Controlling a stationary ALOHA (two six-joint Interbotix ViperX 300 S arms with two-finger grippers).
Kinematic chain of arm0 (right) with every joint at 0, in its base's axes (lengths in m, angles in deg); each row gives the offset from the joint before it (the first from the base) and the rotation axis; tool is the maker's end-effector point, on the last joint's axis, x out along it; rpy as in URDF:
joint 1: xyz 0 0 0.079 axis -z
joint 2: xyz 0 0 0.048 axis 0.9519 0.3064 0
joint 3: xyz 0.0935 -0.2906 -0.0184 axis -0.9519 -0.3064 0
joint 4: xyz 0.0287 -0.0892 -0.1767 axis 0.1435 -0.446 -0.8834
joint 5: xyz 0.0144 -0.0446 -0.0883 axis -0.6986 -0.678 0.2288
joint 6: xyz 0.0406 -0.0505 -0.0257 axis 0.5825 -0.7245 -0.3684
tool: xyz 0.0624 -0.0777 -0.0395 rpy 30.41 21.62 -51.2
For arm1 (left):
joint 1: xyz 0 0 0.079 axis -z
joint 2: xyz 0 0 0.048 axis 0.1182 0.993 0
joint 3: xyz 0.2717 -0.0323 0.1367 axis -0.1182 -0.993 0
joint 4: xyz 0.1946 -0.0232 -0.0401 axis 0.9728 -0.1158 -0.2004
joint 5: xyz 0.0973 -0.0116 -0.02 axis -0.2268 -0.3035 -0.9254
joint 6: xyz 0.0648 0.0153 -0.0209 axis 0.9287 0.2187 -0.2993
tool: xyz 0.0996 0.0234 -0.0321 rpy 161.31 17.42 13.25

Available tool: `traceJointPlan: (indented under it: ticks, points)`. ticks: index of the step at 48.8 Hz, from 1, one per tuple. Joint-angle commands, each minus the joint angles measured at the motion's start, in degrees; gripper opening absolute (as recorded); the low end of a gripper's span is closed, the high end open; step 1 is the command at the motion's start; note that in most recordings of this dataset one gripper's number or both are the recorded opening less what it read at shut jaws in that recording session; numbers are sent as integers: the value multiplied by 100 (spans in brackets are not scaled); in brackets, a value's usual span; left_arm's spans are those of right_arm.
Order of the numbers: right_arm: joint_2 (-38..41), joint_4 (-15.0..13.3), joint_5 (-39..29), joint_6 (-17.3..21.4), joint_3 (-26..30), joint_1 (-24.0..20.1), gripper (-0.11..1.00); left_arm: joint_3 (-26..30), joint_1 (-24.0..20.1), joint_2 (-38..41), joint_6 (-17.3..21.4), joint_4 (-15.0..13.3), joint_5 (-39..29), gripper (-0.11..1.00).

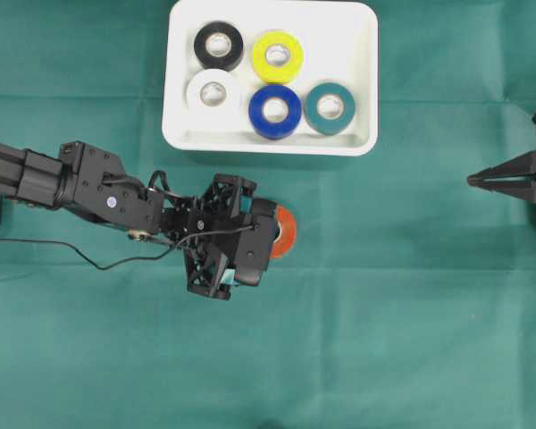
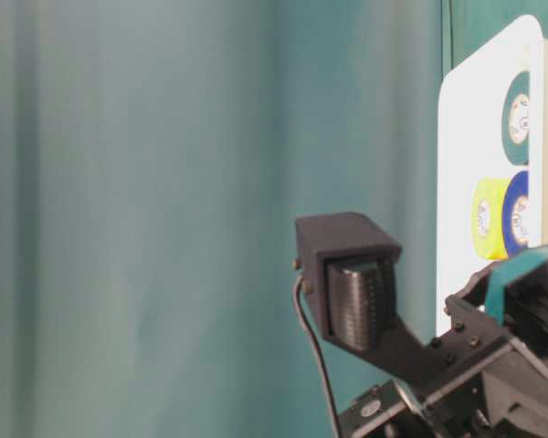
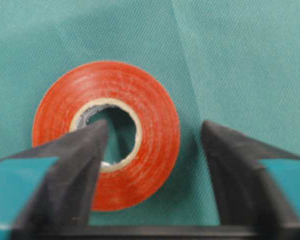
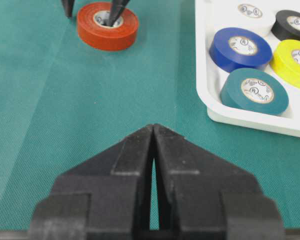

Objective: Put the tape into the white case with the left arm.
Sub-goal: 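Lower the left gripper into the orange roll's core and grip it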

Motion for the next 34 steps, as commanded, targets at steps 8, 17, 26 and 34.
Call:
traceJointPlan:
  ticks: [8,17,26,34]
  points:
    - [53,-9,62,-9,70,9,-10,79,18,-105,53,0,18,25]
    - [53,-9,62,-9,70,9,-10,79,18,-176,26,0,9,26]
    - [53,-9,62,0,62,9,-10,132,88,-448,-18,0,-237,26]
    - [53,-9,70,0,62,0,-10,316,185,-879,-9,0,-879,26]
